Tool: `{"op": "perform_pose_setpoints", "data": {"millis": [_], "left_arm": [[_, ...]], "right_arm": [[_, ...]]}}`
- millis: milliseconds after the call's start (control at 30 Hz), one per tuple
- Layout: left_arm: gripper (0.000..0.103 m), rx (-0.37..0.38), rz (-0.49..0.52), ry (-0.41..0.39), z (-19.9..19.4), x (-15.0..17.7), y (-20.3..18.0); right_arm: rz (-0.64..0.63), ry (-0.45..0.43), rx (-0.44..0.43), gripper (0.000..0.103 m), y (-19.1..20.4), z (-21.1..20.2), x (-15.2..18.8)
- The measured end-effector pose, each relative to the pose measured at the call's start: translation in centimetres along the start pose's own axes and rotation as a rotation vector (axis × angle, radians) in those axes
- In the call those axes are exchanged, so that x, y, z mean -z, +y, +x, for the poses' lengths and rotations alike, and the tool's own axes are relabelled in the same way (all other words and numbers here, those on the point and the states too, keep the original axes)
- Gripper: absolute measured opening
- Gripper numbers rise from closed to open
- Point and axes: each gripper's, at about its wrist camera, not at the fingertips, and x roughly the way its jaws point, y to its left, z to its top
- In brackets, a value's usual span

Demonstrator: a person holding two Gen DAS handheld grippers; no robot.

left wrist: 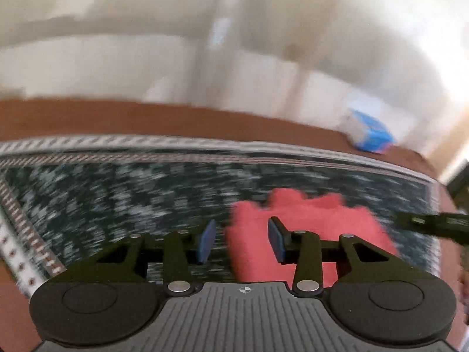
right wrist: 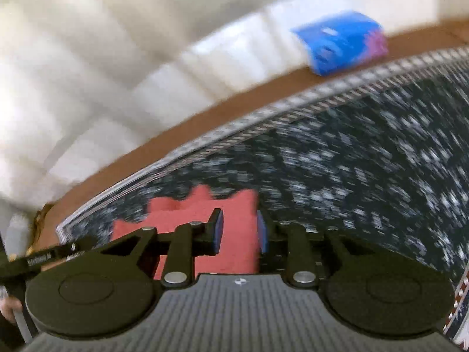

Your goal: Fold clothes

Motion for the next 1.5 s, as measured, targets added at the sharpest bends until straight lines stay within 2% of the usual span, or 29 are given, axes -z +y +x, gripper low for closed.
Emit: {"op": "perform_pose_setpoints", "data": {"millis": [67, 133, 200, 333, 467, 567, 700, 767, 800, 833, 933, 1033, 1167, 1500], "left_arm": [[0.055, 0.003, 0.109, 0.015, 1.2, 0.6, -2.4], [0.055, -0.035, 0.196, 0.053, 3.1, 1.4, -4.1], [0.055, -0.070, 0.237, 0.090, 5.0, 2.3, -5.0], [0.054, -0.095, 0.232, 0.073, 5.8, 3.1, -5.0], [0.056, -0.086, 0.221, 0.059, 6.0, 3.1, -4.8], [0.056, -0.084, 0.211, 0.077, 5.8, 2.7, -4.7], [0.062, -0.097, 0.162, 0.043, 3.1, 2.2, -4.0], [0.067, -0.115, 0.125, 0.020, 1.7, 2.4, -3.1], [0.069, -0.121, 0.098, 0.022, 1.3, 2.7, -2.5], [0.069, -0.127, 0.071, 0.025, 1.0, 2.9, -1.9], [0.069, -0.107, -0.041, 0.067, 1.2, 3.6, 0.1], [0.069, -0.065, -0.123, 0.100, 1.9, 4.0, 1.4], [0.069, -0.032, -0.135, 0.109, 2.9, 3.7, 1.2], [0.071, 0.017, -0.145, 0.124, 4.8, 2.6, 1.2]], "right_arm": [[-0.094, 0.019, -0.012, 0.029, 2.1, 1.0, 0.0], [-0.194, 0.044, 0.012, 0.029, 4.0, 2.7, 0.2], [-0.263, 0.068, 0.056, 0.029, 5.2, 4.3, 0.6], [-0.284, 0.078, 0.098, 0.029, 5.4, 5.5, 1.4], [-0.270, 0.076, 0.088, 0.029, 4.9, 5.7, 1.4], [-0.284, 0.098, 0.087, 0.031, 5.2, 6.1, 1.1], [-0.180, 0.081, 0.033, 0.032, 4.5, 4.0, -0.4], [-0.107, 0.035, -0.011, 0.045, 3.5, 2.0, -0.8], [-0.084, 0.028, -0.027, 0.048, 2.9, 1.3, -0.9], [-0.065, 0.028, -0.033, 0.053, 2.3, 0.7, -1.0], [-0.017, 0.038, -0.013, 0.058, 0.3, -0.1, -0.6], [0.061, 0.064, -0.005, 0.060, -1.6, 0.0, 0.0], [0.153, 0.113, -0.047, 0.060, -3.1, 1.1, 0.8], [0.153, 0.157, -0.073, 0.061, -3.1, 3.0, 1.1]]}}
